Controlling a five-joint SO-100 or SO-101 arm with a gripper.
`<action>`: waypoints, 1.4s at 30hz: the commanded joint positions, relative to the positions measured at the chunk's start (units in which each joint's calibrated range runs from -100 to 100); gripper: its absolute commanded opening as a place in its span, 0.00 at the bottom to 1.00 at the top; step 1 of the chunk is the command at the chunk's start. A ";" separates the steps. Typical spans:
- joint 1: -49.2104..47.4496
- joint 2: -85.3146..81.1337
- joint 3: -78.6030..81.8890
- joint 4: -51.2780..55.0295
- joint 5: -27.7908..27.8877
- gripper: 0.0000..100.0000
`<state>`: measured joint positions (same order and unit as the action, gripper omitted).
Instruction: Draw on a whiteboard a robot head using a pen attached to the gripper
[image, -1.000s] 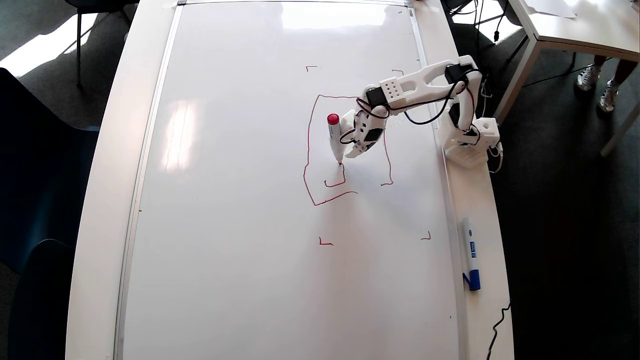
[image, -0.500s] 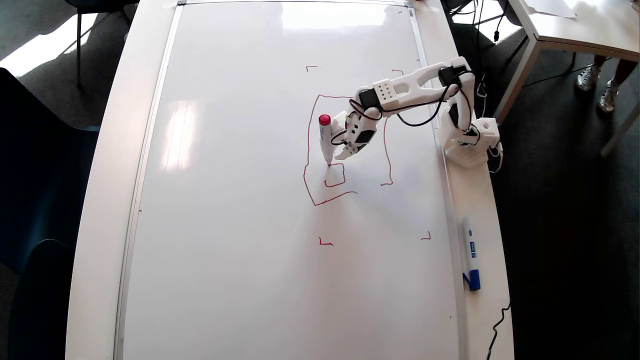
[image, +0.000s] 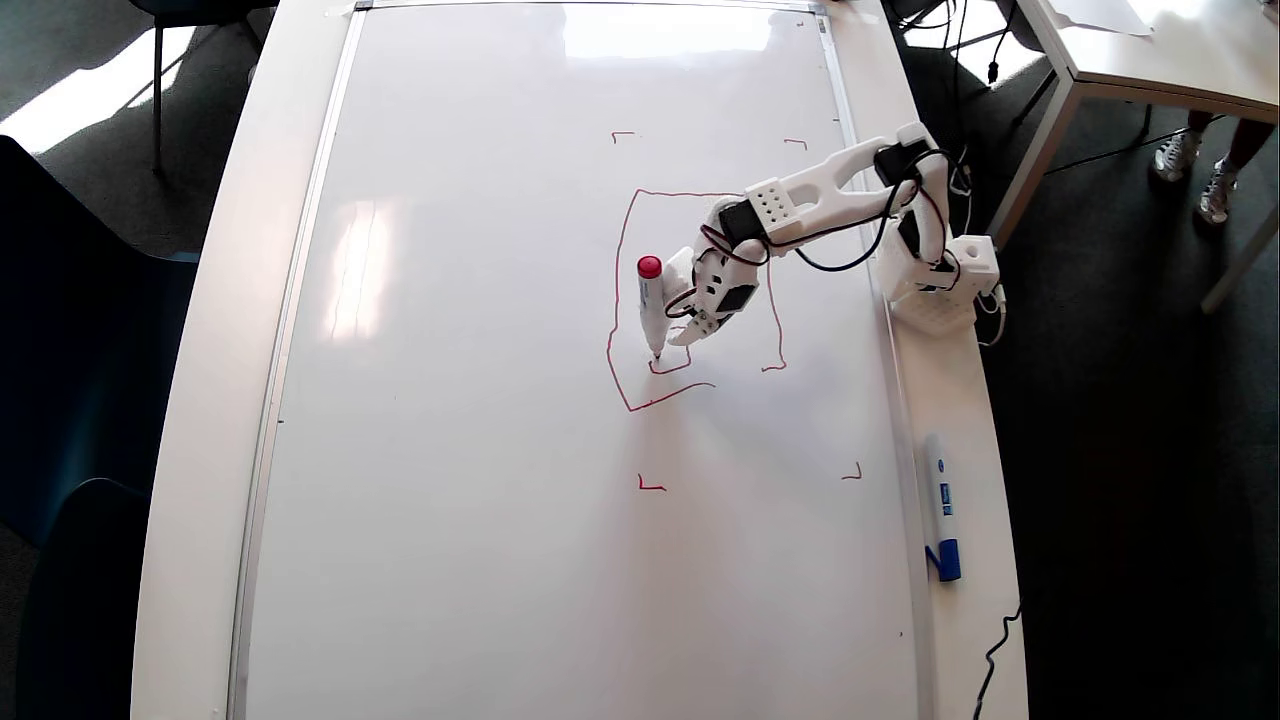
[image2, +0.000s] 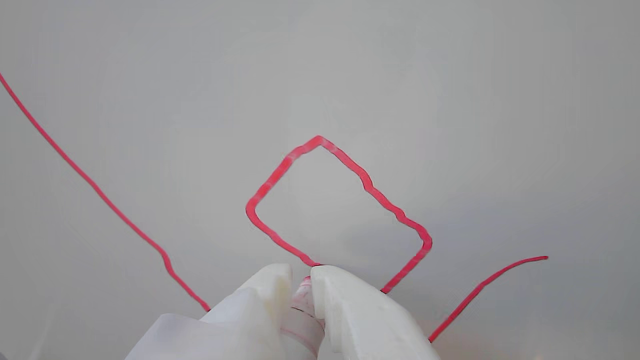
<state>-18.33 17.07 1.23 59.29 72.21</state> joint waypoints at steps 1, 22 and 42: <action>-0.13 0.00 -2.73 0.14 -0.20 0.01; 12.10 -10.49 -7.63 19.34 2.65 0.01; 24.55 -4.03 -5.18 13.17 4.58 0.01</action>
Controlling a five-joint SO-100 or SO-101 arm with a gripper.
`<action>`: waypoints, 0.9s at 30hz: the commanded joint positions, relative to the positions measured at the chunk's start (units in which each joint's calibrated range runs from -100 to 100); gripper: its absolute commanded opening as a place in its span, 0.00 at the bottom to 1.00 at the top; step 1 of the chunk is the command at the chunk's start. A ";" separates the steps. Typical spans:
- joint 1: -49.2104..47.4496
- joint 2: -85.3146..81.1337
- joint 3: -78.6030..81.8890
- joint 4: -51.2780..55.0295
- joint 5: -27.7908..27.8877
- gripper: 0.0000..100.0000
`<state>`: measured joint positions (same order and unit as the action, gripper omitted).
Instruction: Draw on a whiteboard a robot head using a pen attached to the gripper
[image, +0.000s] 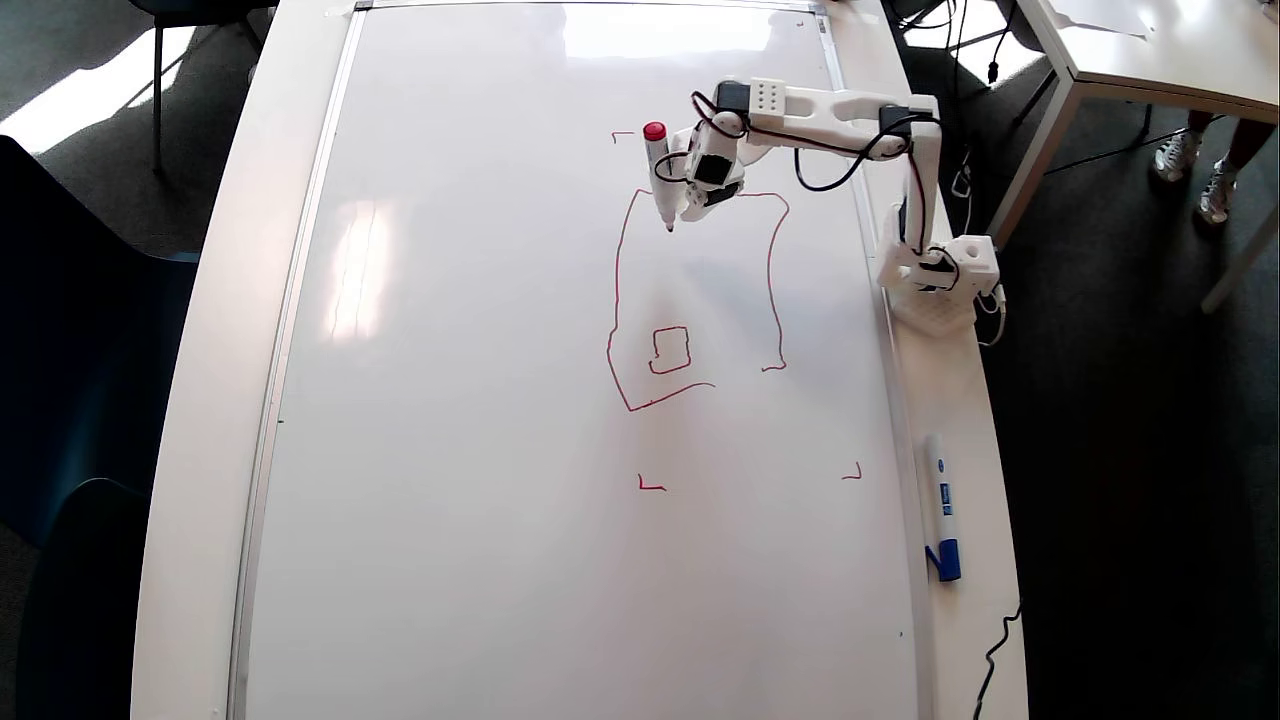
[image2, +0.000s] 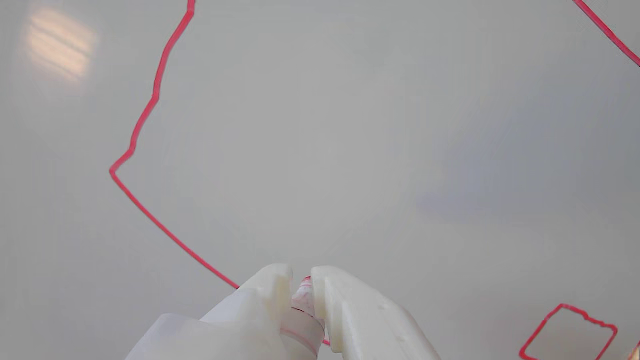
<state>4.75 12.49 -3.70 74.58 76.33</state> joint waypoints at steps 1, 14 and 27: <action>1.47 1.05 -0.25 -2.90 0.46 0.01; -3.09 3.65 -1.07 -6.81 -0.89 0.01; -5.67 4.15 1.75 -9.16 -1.90 0.01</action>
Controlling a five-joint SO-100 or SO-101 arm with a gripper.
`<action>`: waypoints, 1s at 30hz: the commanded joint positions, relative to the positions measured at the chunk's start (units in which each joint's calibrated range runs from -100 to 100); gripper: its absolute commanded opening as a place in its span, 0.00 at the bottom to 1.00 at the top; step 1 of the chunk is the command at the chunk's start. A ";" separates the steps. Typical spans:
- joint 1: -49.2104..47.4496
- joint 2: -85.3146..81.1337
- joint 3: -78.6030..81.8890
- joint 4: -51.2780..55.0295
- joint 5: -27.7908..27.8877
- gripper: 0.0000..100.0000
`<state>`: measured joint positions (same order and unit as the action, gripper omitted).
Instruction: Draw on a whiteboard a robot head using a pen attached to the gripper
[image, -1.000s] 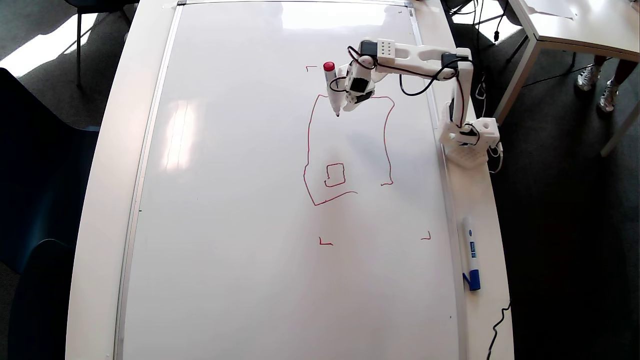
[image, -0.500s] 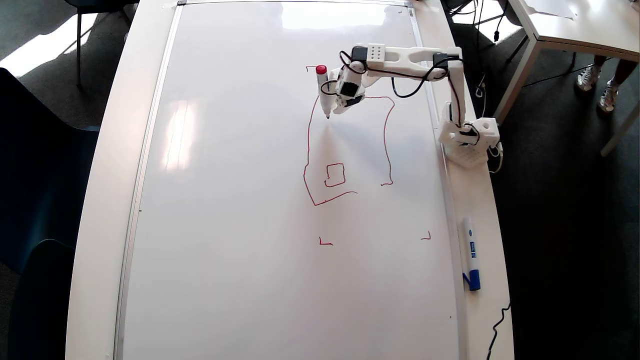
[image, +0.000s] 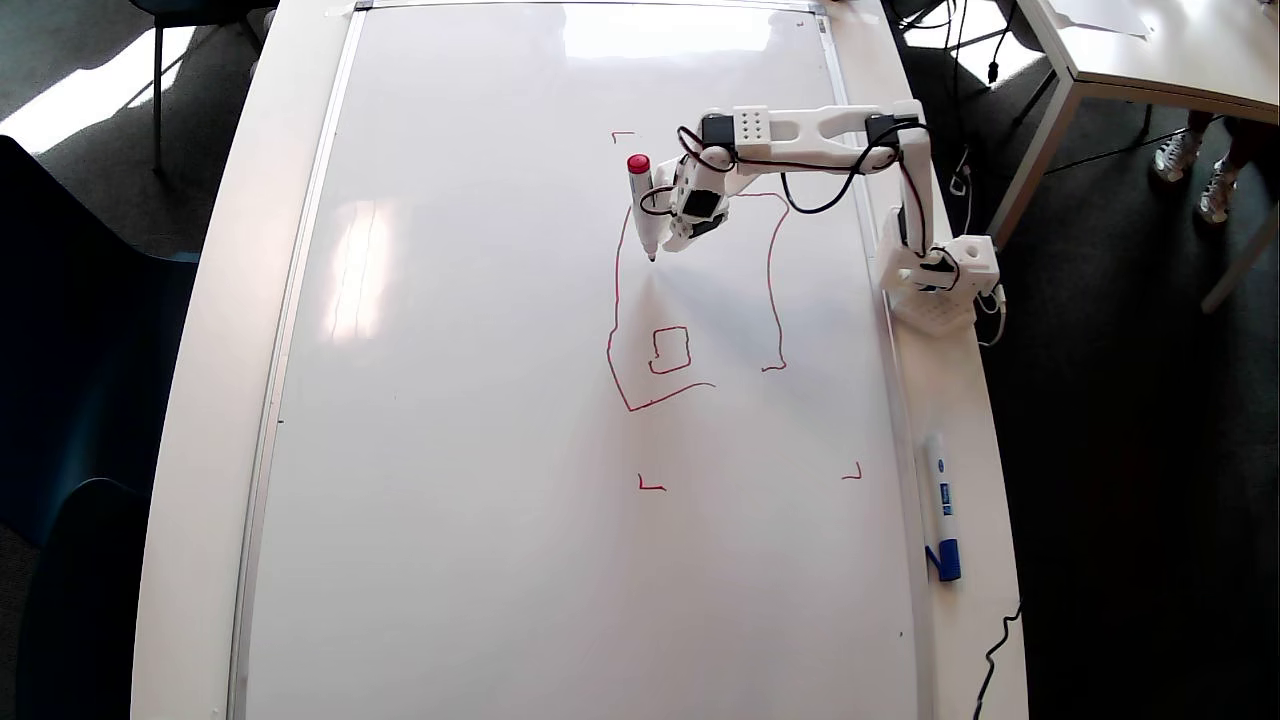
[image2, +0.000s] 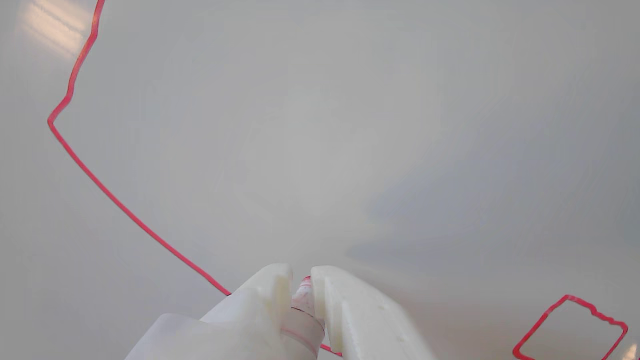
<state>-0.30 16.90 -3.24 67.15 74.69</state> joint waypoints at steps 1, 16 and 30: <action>-0.62 -0.25 2.11 -2.33 -0.27 0.01; -0.18 -5.54 11.28 -2.07 -0.16 0.01; 2.33 -10.74 17.36 -2.16 0.22 0.01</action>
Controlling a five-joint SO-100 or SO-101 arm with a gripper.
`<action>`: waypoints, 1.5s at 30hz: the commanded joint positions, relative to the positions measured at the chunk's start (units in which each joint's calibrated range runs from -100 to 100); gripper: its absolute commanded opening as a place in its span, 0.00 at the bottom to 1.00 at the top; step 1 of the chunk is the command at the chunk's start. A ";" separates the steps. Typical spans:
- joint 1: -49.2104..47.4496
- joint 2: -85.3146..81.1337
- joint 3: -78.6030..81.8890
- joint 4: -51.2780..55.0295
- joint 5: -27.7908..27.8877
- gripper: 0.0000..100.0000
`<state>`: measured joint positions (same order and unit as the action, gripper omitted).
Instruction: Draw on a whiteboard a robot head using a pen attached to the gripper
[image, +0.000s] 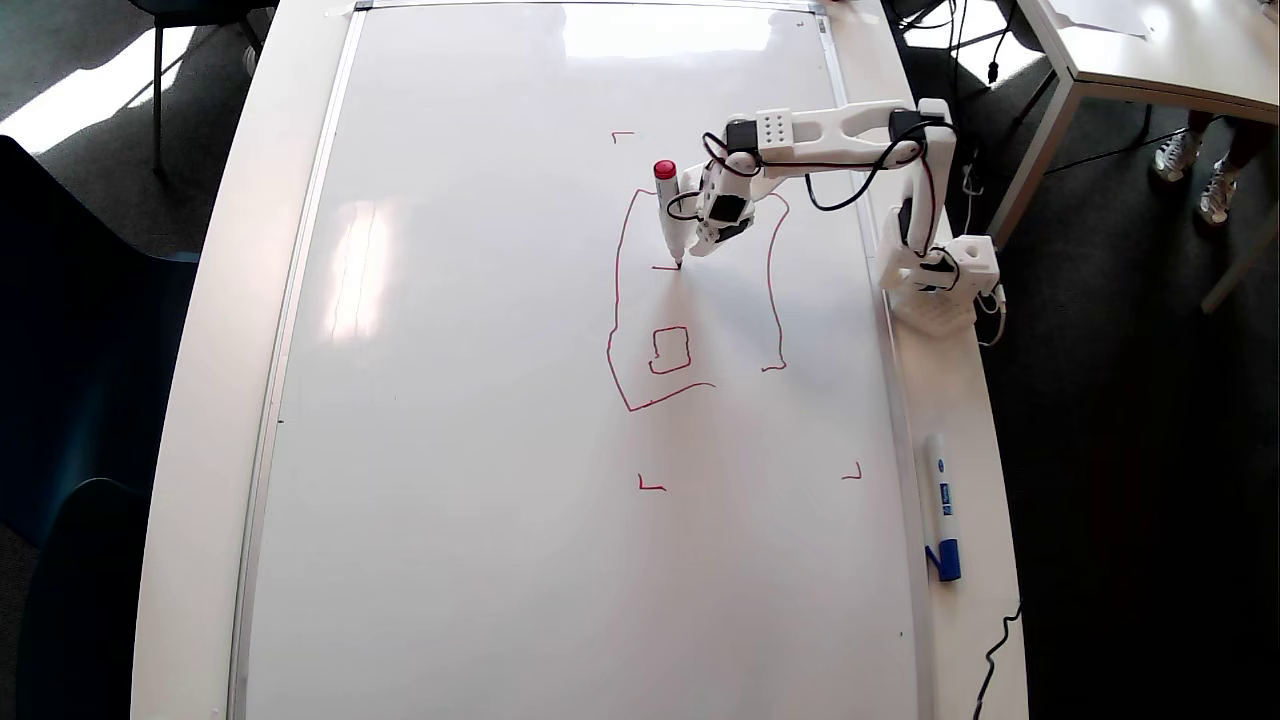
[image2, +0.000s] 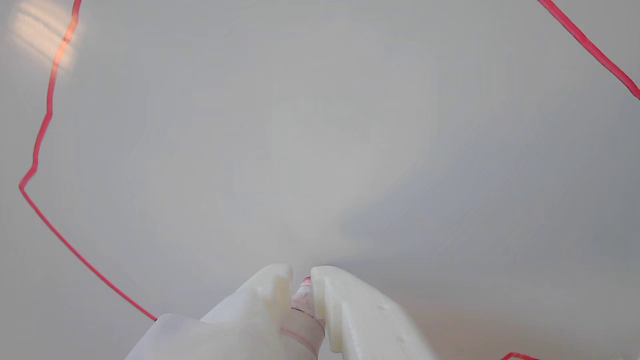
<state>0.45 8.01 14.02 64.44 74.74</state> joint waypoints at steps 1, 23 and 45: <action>2.46 -1.84 0.09 0.54 0.75 0.01; 9.09 0.42 -3.54 -0.32 5.31 0.01; 1.43 7.72 -13.43 -0.32 0.32 0.01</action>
<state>3.92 15.71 2.15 63.77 76.70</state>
